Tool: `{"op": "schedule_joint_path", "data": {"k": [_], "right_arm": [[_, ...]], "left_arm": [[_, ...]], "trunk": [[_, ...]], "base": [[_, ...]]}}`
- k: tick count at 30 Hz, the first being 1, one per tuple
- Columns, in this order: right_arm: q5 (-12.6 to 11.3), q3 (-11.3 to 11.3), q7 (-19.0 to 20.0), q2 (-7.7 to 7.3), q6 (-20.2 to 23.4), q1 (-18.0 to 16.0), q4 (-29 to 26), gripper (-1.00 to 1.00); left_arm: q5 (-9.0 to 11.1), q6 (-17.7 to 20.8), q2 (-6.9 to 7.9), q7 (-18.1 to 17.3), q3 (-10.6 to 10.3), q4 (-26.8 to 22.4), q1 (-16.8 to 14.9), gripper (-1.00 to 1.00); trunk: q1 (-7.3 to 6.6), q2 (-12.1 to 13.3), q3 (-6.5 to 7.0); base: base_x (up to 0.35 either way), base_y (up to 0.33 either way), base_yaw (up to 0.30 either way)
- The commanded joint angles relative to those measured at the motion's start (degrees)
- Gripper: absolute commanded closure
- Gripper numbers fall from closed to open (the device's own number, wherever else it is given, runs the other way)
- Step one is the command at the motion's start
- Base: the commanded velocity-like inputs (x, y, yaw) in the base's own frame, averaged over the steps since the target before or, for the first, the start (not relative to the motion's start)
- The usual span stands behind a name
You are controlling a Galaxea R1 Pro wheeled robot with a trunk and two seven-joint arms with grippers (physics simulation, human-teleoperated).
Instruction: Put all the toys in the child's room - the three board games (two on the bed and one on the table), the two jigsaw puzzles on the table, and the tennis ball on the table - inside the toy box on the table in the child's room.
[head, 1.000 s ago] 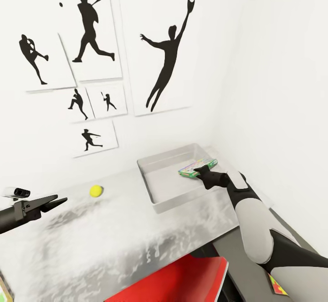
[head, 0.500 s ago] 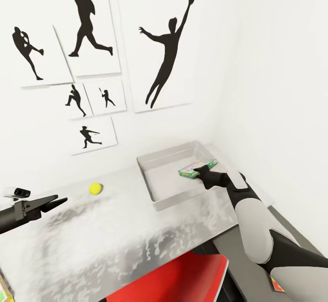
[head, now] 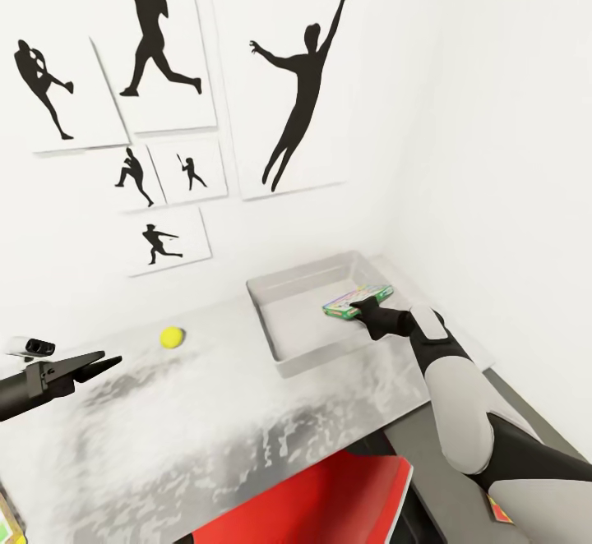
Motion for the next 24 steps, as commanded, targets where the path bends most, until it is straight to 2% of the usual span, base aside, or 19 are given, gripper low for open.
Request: {"op": "schedule_joint_path", "data": {"k": [1,24], "right_arm": [[-0.65,-0.32,-0.6,0.06,0.16,-0.06,-0.13,1.0],[-0.65,-0.3,-0.59,0.06,0.12,-1.63,-0.18,1.0]], "left_arm": [[-0.05,0.61,0.0,-0.24,-0.01,-0.01,-0.04,-1.0],[-0.05,0.61,-0.03,-0.24,-0.03,-0.01,-0.04,-1.0]], "trunk": [[0.03,-0.12,-0.17],[0.03,-0.12,-0.88]], "base": [[0.0,0.0,0.0],[0.0,0.0,0.0]]}}
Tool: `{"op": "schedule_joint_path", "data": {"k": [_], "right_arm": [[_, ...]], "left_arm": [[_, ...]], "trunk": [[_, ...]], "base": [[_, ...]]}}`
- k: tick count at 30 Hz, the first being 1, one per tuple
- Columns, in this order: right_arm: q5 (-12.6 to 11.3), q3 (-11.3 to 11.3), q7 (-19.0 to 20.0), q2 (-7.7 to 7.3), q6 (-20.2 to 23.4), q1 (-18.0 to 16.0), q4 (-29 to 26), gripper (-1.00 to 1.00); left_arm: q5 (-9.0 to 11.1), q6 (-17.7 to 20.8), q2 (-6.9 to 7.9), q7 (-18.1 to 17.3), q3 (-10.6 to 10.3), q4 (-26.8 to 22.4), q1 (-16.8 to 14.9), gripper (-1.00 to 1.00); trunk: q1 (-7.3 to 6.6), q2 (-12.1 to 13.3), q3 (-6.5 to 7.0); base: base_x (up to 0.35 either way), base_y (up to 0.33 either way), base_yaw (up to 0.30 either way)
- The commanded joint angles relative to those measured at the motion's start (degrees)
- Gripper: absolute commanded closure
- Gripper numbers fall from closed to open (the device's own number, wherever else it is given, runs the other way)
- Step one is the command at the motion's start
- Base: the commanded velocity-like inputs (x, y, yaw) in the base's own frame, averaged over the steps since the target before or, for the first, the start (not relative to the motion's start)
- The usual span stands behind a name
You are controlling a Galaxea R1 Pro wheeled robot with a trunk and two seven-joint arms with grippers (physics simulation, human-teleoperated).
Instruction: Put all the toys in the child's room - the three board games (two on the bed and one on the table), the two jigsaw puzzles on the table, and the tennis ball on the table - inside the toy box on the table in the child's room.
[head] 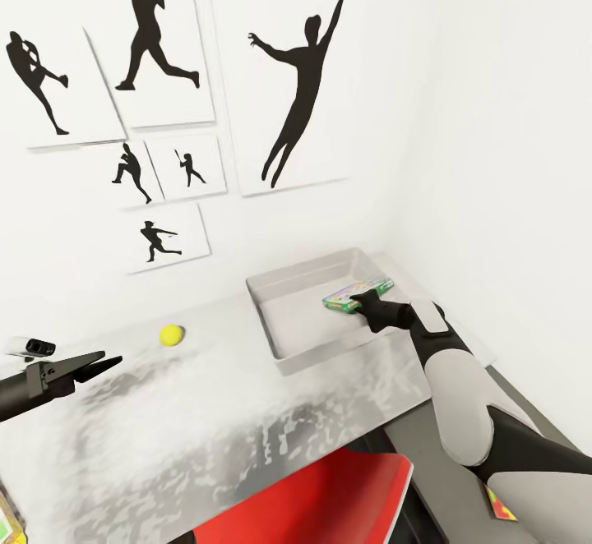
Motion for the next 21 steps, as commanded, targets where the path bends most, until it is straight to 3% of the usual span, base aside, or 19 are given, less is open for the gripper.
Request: {"op": "schedule_joint_path", "data": {"k": [1,21], "right_arm": [[-0.62,-0.32,-0.6,0.06,0.2,-0.11,-0.11,1.0],[-0.53,-0.27,-0.6,-0.02,0.01,-1.4,-0.11,1.0]], "left_arm": [[-0.05,0.61,0.02,-0.24,0.0,-0.01,-0.04,-1.0],[-0.05,0.61,0.02,-0.24,0.0,-0.01,-0.04,-1.0]], "trunk": [[0.03,-0.11,-0.11],[0.03,-0.11,-0.11]], "base": [[0.0,0.0,0.0],[0.0,0.0,0.0]]}}
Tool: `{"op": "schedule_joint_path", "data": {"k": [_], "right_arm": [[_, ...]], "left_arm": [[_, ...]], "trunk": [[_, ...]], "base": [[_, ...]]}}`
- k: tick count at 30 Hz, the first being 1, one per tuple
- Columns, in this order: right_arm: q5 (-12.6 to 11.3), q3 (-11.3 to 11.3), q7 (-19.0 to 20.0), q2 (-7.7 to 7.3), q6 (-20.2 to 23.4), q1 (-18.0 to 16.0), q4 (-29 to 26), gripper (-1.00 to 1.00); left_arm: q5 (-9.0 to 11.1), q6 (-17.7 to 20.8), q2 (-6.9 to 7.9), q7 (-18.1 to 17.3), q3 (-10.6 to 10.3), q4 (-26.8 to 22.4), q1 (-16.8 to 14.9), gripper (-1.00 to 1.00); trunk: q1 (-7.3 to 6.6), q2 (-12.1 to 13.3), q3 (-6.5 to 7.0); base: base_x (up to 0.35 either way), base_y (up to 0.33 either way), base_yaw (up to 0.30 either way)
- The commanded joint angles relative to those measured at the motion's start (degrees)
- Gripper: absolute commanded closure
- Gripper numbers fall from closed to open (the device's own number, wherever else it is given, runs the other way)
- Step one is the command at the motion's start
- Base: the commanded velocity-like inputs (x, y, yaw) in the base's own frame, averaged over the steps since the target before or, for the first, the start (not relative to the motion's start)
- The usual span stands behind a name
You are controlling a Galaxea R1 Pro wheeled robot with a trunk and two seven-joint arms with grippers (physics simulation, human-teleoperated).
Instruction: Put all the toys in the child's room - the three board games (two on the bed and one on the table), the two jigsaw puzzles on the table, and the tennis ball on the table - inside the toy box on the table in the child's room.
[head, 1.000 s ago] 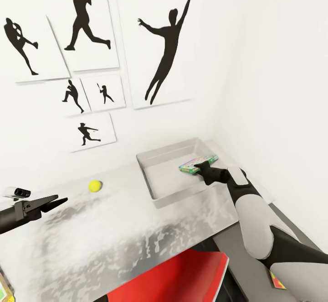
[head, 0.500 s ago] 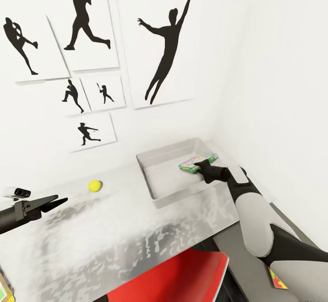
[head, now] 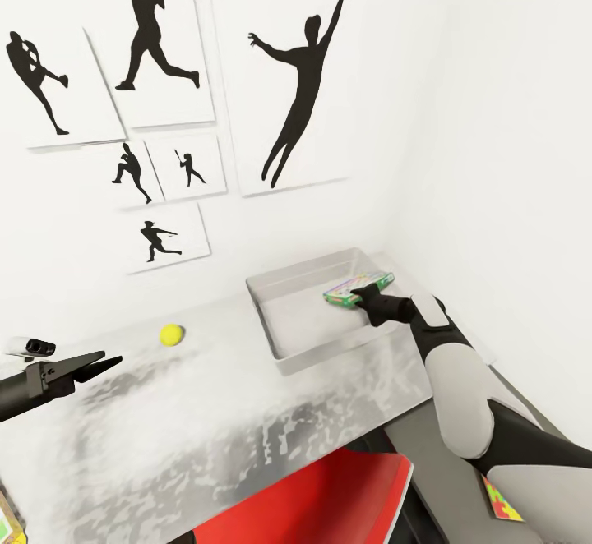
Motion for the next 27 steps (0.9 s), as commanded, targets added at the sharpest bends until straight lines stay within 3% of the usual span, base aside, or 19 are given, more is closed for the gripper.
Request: {"op": "schedule_joint_path", "data": {"k": [1,8,9,27], "right_arm": [[-0.6,-0.31,-0.6,0.06,0.16,-0.1,-0.11,1.0],[-0.53,-0.29,-0.6,-0.01,0.06,-0.32,-0.11,1.0],[-0.52,-0.29,-0.6,-0.02,0.06,-0.39,-0.11,-1.0],[-0.68,-0.21,-0.6,-1.3,0.27,-0.74,-0.02,-1.0]], "left_arm": [[-0.05,0.61,0.02,-0.24,0.0,-0.01,-0.04,-1.0],[-0.05,0.61,0.02,-0.24,-0.02,-0.01,-0.04,-1.0],[-0.05,0.61,0.01,-0.24,-0.01,-0.03,-0.04,-1.0],[-0.05,0.61,-0.07,-0.24,-0.09,-0.1,-0.04,-1.0]], "trunk": [[0.03,-0.11,-0.11],[0.03,-0.11,-0.11],[0.03,-0.11,-0.11],[0.03,-0.11,-0.11]], "base": [[0.0,0.0,0.0],[0.0,0.0,0.0],[0.0,0.0,0.0],[0.0,0.0,0.0]]}}
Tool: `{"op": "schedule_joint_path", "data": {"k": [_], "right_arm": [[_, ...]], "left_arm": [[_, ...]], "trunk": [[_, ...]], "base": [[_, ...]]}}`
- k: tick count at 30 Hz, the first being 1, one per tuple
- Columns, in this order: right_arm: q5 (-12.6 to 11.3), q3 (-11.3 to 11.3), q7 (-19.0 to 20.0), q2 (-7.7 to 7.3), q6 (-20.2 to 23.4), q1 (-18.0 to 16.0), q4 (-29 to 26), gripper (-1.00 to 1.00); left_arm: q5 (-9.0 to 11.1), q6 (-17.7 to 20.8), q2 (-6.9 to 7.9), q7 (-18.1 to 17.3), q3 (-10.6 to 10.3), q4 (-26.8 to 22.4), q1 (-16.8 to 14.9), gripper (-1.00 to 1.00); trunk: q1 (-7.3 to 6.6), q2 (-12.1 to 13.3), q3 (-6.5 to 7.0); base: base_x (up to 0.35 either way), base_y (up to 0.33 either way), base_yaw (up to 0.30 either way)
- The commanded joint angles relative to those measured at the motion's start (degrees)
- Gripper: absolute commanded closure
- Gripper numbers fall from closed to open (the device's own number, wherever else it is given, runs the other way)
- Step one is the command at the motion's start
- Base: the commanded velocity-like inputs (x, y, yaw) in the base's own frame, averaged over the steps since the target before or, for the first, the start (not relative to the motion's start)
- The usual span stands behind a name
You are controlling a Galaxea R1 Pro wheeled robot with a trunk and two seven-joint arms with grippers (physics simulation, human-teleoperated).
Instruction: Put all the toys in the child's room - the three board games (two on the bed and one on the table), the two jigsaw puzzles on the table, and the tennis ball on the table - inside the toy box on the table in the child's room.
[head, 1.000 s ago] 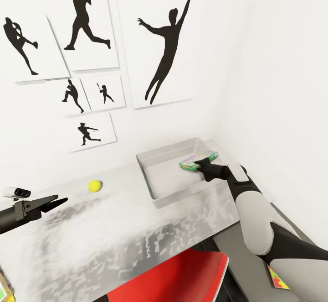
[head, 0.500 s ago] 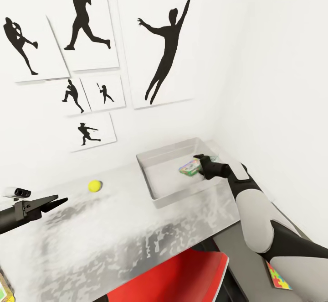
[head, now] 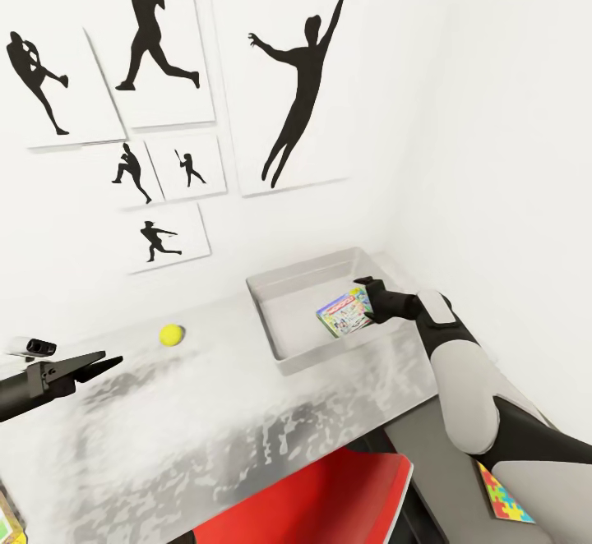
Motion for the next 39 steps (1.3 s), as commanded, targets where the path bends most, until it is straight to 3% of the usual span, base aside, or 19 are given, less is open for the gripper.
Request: {"op": "schedule_joint_path", "data": {"k": [1,9,23,39], "right_arm": [[0.21,-0.24,-0.7,0.04,0.3,-0.04,-0.1,-1.0],[0.18,-0.27,-0.26,0.07,1.19,-0.04,-0.89,-1.0],[0.08,0.15,-0.18,1.08,8.92,0.35,-14.35,-1.0],[0.03,0.36,-0.18,1.09,11.09,0.79,-15.92,-1.0]], "left_arm": [[-0.04,0.61,0.02,-0.24,0.0,-0.01,-0.03,-1.0],[-0.04,0.61,0.02,-0.24,0.0,-0.01,-0.03,-1.0],[-0.04,0.61,0.03,-0.24,0.01,-0.01,-0.03,-1.0],[-0.04,0.61,0.02,-0.24,-0.03,-0.01,-0.03,-1.0]], "trunk": [[0.04,-0.1,-0.12],[0.04,-0.1,-0.12],[0.04,-0.1,-0.12],[0.04,-0.1,-0.12]], "base": [[0.0,0.0,0.0],[0.0,0.0,0.0],[0.0,0.0,0.0],[0.0,0.0,0.0]]}}
